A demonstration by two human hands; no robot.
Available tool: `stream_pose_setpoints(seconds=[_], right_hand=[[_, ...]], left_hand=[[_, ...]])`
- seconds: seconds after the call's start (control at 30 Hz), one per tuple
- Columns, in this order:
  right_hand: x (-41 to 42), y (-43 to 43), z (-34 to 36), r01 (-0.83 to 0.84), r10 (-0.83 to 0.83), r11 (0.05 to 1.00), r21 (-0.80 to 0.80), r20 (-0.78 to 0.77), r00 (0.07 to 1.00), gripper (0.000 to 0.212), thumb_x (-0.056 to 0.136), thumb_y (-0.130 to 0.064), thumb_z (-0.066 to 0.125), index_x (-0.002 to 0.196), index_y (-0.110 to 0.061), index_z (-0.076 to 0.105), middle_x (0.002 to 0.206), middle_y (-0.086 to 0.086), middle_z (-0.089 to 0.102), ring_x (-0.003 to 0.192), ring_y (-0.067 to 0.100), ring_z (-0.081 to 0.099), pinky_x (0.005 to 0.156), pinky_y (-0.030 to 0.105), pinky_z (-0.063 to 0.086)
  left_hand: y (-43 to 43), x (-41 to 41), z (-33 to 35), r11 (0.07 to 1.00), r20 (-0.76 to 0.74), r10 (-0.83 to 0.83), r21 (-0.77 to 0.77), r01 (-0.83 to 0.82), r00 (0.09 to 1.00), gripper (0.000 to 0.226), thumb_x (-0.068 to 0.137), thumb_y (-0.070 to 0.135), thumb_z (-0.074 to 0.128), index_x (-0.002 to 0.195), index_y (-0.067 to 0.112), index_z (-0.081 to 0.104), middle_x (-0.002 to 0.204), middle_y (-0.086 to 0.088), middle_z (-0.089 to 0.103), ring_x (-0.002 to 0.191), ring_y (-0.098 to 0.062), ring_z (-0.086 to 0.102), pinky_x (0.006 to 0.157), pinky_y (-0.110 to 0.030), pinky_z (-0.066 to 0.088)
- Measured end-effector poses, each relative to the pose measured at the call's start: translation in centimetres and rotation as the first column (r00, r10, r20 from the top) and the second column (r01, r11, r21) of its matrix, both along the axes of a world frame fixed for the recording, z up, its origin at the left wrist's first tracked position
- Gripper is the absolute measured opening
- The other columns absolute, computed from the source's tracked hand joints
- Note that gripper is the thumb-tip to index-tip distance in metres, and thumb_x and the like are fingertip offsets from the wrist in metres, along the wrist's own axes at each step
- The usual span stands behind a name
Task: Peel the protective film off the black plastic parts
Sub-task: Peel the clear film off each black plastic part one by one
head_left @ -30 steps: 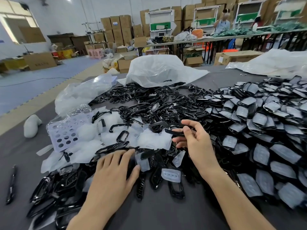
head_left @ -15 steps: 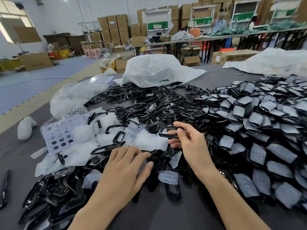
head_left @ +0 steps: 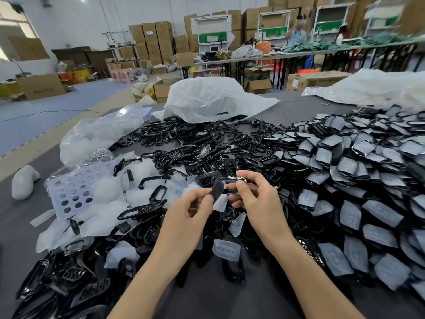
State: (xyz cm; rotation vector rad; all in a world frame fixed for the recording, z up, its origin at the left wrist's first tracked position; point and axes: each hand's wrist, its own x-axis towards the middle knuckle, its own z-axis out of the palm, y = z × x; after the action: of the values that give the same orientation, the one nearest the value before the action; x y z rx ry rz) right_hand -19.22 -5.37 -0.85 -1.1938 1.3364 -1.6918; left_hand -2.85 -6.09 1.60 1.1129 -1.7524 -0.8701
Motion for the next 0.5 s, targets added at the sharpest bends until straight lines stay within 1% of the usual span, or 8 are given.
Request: stream_pose_setpoints(seconds=[0.07, 0.1, 0.17, 0.23, 0.37, 0.43, 0.5], right_hand=[[0.0, 0.1, 0.1, -0.011, 0.011, 1.000, 0.000, 0.013, 1.000, 0.015, 0.103, -0.015, 0.053, 0.110, -0.025, 0.063, 0.093, -0.005, 0.078, 0.078, 0.015, 0.073, 0.067, 0.021, 0.056], [0.0, 0.2, 0.1, -0.017, 0.017, 1.000, 0.001, 0.017, 1.000, 0.016, 0.103, -0.015, 0.053, 0.109, -0.024, 0.065, 0.092, -0.005, 0.078, 0.078, 0.015, 0.073, 0.067, 0.021, 0.056], [0.1, 0.2, 0.1, -0.029, 0.029, 1.000, 0.000, 0.018, 0.999, 0.018, 0.103, -0.015, 0.054, 0.109, -0.025, 0.068, 0.091, -0.006, 0.078, 0.077, 0.014, 0.073, 0.068, 0.021, 0.056], [0.2, 0.1, 0.1, -0.042, 0.042, 0.999, -0.001, 0.014, 0.999, 0.020, 0.102, -0.015, 0.055, 0.110, -0.026, 0.070, 0.090, -0.006, 0.077, 0.075, 0.012, 0.072, 0.068, 0.020, 0.055], [0.6, 0.2, 0.1, -0.074, 0.074, 0.997, -0.006, 0.016, 0.997, 0.021, 0.102, -0.016, 0.056, 0.114, -0.026, 0.071, 0.090, -0.004, 0.077, 0.075, 0.011, 0.072, 0.067, 0.018, 0.055], [0.7, 0.2, 0.0, -0.082, 0.082, 0.997, -0.004, 0.003, 0.997, 0.021, 0.102, -0.018, 0.057, 0.115, -0.026, 0.071, 0.090, -0.005, 0.077, 0.077, 0.012, 0.073, 0.068, 0.019, 0.055], [0.7, 0.3, 0.0, -0.085, 0.085, 0.996, -0.001, -0.007, 0.996, 0.021, 0.102, -0.020, 0.057, 0.116, -0.027, 0.071, 0.091, -0.005, 0.076, 0.078, 0.012, 0.073, 0.070, 0.018, 0.055]], left_hand=[[-0.3, -0.8, 0.2, 0.999, -0.091, 0.008, 0.036, -0.005, 0.996, 0.020, 0.098, 0.019, 0.057, 0.103, 0.030, 0.072, 0.065, 0.022, 0.059, 0.059, 0.004, 0.048, 0.058, -0.007, 0.038], [-0.4, -1.1, 0.2, 1.000, -0.103, 0.013, 0.029, -0.010, 0.995, 0.023, 0.098, 0.016, 0.055, 0.105, 0.031, 0.072, 0.063, 0.023, 0.057, 0.056, 0.005, 0.047, 0.056, -0.007, 0.037], [-0.4, -1.4, -0.2, 1.000, -0.098, 0.021, 0.007, -0.020, 0.995, 0.031, 0.098, 0.013, 0.052, 0.104, 0.037, 0.071, 0.062, 0.021, 0.054, 0.053, 0.005, 0.046, 0.054, -0.007, 0.035], [-0.5, -1.3, -0.4, 1.000, -0.098, 0.022, -0.005, -0.022, 0.995, 0.033, 0.099, 0.013, 0.052, 0.103, 0.040, 0.070, 0.066, 0.019, 0.054, 0.055, 0.006, 0.048, 0.056, -0.006, 0.036], [-0.6, -0.6, -0.8, 0.999, -0.080, 0.032, -0.024, -0.034, 0.996, 0.030, 0.100, 0.019, 0.052, 0.107, 0.042, 0.069, 0.078, 0.020, 0.060, 0.066, 0.008, 0.053, 0.063, -0.005, 0.038], [-0.7, -0.4, -1.0, 0.998, -0.052, 0.034, -0.044, -0.037, 0.998, 0.027, 0.099, 0.022, 0.053, 0.108, 0.042, 0.069, 0.082, 0.017, 0.062, 0.070, 0.007, 0.055, 0.064, -0.006, 0.039], [-0.7, -0.3, -1.3, 0.996, -0.031, 0.043, -0.071, -0.045, 0.999, 0.022, 0.098, 0.025, 0.056, 0.106, 0.041, 0.068, 0.081, 0.016, 0.063, 0.071, 0.002, 0.055, 0.064, -0.008, 0.040]])
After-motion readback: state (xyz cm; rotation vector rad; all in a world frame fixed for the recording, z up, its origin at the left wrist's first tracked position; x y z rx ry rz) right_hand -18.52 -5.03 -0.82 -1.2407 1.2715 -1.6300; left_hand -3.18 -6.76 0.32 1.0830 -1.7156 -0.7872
